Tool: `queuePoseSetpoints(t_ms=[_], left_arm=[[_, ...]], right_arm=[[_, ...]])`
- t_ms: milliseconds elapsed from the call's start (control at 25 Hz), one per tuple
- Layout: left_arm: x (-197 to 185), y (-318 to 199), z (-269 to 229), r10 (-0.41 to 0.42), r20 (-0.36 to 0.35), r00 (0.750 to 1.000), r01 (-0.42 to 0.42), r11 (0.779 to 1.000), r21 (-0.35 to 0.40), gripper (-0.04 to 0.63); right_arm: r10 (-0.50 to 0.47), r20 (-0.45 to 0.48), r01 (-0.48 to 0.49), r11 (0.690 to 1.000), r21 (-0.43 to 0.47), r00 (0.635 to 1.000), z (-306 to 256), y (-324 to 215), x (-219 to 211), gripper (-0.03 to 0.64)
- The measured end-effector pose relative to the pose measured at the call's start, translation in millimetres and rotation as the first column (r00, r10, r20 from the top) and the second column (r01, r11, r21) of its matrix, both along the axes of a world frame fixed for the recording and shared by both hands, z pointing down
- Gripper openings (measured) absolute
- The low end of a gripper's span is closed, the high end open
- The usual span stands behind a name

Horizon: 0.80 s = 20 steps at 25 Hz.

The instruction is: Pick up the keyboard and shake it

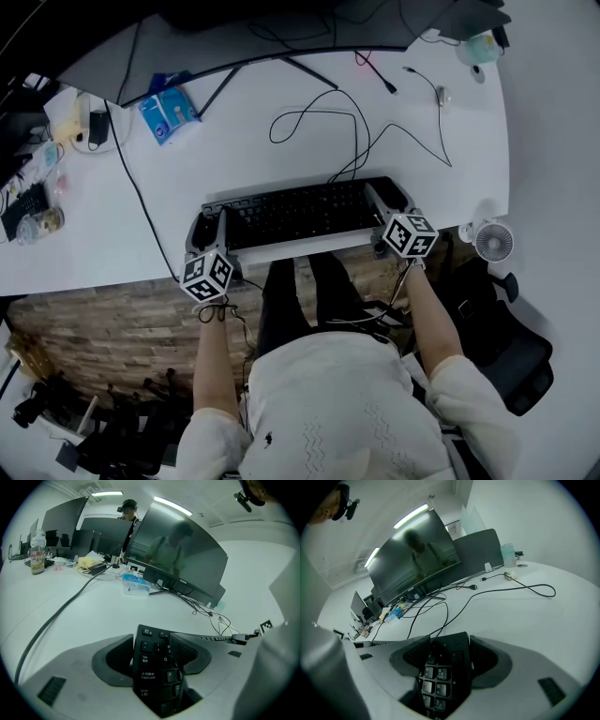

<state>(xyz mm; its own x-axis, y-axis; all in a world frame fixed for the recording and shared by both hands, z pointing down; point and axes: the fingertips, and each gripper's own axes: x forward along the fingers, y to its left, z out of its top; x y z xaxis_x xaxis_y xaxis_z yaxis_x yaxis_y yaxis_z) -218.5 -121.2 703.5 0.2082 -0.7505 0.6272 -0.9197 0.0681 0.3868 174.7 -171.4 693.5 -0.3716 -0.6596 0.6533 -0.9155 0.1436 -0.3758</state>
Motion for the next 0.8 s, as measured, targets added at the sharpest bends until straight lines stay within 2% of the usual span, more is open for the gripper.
queuePoseSetpoints(t_ms=[800], left_arm=[[0.3,-1.4,8.1,0.013,0.019,1.0,-0.013,1.0,0.003,0.233]], right_arm=[[0.019,-0.025,-0.019,1.0,0.003,1.0,9.3,3.6,1.7,0.256]])
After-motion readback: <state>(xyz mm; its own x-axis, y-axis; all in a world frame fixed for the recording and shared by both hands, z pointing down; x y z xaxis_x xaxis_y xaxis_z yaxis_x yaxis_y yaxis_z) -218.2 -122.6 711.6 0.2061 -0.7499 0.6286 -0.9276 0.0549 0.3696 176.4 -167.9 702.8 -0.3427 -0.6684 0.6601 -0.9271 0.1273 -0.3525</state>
